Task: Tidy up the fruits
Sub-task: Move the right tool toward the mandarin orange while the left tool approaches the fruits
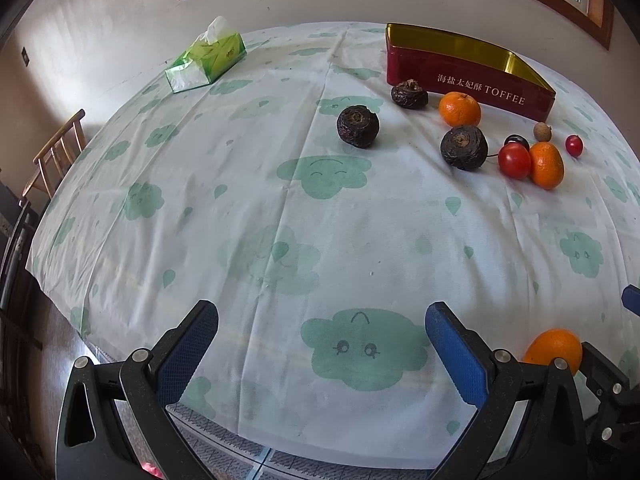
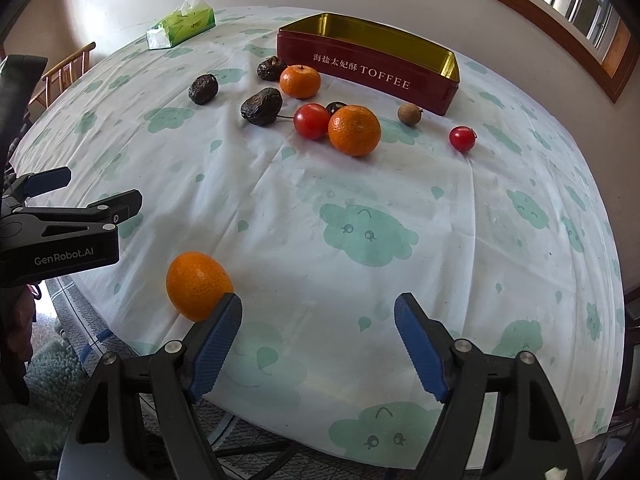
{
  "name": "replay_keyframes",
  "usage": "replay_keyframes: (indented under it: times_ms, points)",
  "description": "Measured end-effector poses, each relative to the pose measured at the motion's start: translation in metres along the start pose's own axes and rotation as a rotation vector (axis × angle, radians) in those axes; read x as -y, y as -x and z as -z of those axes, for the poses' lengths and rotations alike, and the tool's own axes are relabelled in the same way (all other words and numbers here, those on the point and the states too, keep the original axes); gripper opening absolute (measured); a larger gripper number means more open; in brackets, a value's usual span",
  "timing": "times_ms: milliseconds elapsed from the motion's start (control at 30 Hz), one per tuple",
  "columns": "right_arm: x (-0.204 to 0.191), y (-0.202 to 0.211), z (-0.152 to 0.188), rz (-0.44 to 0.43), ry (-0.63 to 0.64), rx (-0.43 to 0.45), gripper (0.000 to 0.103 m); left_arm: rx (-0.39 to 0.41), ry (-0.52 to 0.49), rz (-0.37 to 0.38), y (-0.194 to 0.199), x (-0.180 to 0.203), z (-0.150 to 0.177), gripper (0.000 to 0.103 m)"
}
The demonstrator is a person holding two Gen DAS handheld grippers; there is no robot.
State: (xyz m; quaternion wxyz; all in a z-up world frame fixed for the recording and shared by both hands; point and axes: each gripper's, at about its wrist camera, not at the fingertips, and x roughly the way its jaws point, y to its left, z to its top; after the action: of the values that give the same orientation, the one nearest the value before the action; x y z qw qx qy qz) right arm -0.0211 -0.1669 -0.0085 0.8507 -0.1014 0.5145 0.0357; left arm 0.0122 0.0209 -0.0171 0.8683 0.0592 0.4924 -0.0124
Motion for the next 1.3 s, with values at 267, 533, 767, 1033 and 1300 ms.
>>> replay_keyframes:
  times_ms: [267, 533, 767, 1033, 1300]
  points:
    - [-0.013, 0.002, -0.002, -0.024, 0.063, 0.003, 0.072, -0.008, 0.013, -0.006, -0.002, -0.002, 0.0, 0.103]
    - [-0.015, 0.014, -0.004, -0.109, 0.077, 0.021, 0.07, -0.002, 0.024, -0.016, 0.0, -0.007, -0.001, 0.103]
    - [-0.034, 0.011, -0.007, -0.164, 0.144, 0.007, 0.065, -0.011, 0.038, -0.027, -0.001, -0.013, -0.002, 0.102]
    - [-0.043, 0.01, -0.007, -0.193, 0.173, -0.003, 0.054, -0.018, 0.06, -0.033, -0.003, -0.02, -0.002, 0.102]
    - [-0.04, 0.011, -0.009, -0.166, 0.16, -0.004, 0.054, -0.02, 0.061, -0.027, -0.002, -0.026, -0.003, 0.102]
